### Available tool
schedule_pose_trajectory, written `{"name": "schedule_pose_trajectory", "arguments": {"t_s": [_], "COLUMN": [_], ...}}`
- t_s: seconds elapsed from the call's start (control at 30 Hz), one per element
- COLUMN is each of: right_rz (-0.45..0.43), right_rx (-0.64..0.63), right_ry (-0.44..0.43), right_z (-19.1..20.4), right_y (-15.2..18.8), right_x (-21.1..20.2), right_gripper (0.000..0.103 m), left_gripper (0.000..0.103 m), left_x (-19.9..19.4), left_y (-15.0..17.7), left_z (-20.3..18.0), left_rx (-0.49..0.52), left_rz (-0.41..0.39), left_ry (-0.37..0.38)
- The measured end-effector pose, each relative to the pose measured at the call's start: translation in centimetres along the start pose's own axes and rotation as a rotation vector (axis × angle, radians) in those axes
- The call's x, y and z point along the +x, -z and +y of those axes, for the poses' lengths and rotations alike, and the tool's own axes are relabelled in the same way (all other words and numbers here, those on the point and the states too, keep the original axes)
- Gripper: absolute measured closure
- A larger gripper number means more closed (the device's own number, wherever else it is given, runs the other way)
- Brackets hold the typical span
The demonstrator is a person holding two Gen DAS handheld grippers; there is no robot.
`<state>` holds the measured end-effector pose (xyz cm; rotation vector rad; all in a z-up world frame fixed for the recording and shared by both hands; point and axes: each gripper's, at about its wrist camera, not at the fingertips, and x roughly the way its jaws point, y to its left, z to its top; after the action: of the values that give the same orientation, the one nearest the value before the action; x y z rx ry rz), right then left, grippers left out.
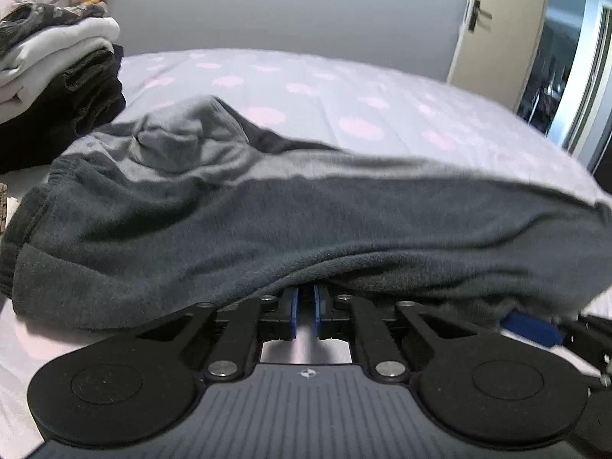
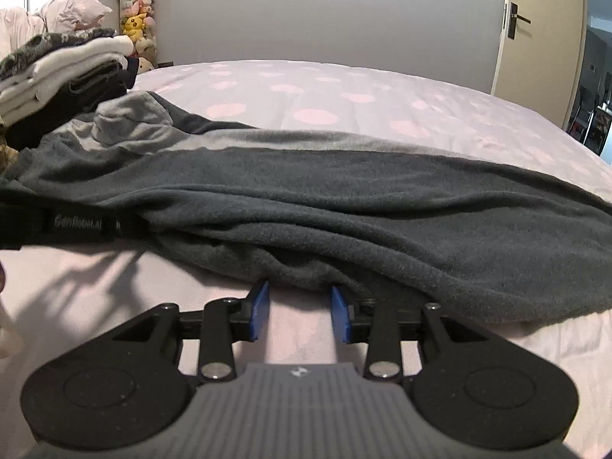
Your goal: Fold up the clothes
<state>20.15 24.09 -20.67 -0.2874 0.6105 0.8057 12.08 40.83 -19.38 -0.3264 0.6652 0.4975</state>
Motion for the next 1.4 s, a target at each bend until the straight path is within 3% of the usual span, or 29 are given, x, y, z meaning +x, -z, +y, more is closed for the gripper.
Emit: {"name": "schedule_pose_trajectory", "arguments": {"t_s": [0.17,0.27,0.43,0.5,0.73,0.87,0.97,1.17,1.33,1.4], "right_rz": [-0.015,0.02,0.046,0.034,0.002,-0.037,-0.081,-0.025,0.004,0.005], "right_rx": [-0.093,-0.127,-0.094,-0.073,-0.028,-0.073,-0.107,-0.092,-0.016,0.026], "right_ry": [-0.063,-0.105,-0.072,-0.055,-0.062,-0.115,-0.144,-0.146,-0.086,-0.153], "right_z": [1.5,1.8,0.5,-0.3,-1.9,-1.1,-0.4,-0.7,-2.1,-2.4], "right_y": [-0.1,0.1,0.1,-0.1,-0.6,-0.8,-1.0,-0.9,-1.1,-1.2], "right_x": [-1.0,-0.5,0.4,0.6,0.4,-0.5,-1.2,0.4,1.5,1.9], "right_gripper": [0.063,0.064,0.067,0.079,0.08,0.075,0.073,0.071,0.055,0.039], "left_gripper": [0.098,0.098,0.098,0.098,0.097,0.097,0.096,0.096,0.096,0.096], "left_x": [0.2,0.0,-0.5,-0.6,-1.3,-1.0,0.0,0.0,-0.1,0.0], "left_y": [0.0,-0.2,-0.5,-0.6,-0.5,0.1,0.9,0.9,0.7,0.7], "left_z": [0.3,0.2,0.3,0.3,-0.7,-2.4,-3.1,-2.1,-1.6,-1.6], "left_rx": [-0.004,0.002,0.0,-0.006,0.044,0.125,0.167,0.094,0.07,0.067], "left_rz": [-0.014,-0.019,-0.032,-0.033,-0.069,-0.057,-0.03,-0.051,-0.059,-0.056], "left_ry": [-0.023,-0.026,-0.013,-0.001,0.094,0.141,0.124,0.097,0.074,0.073]}}
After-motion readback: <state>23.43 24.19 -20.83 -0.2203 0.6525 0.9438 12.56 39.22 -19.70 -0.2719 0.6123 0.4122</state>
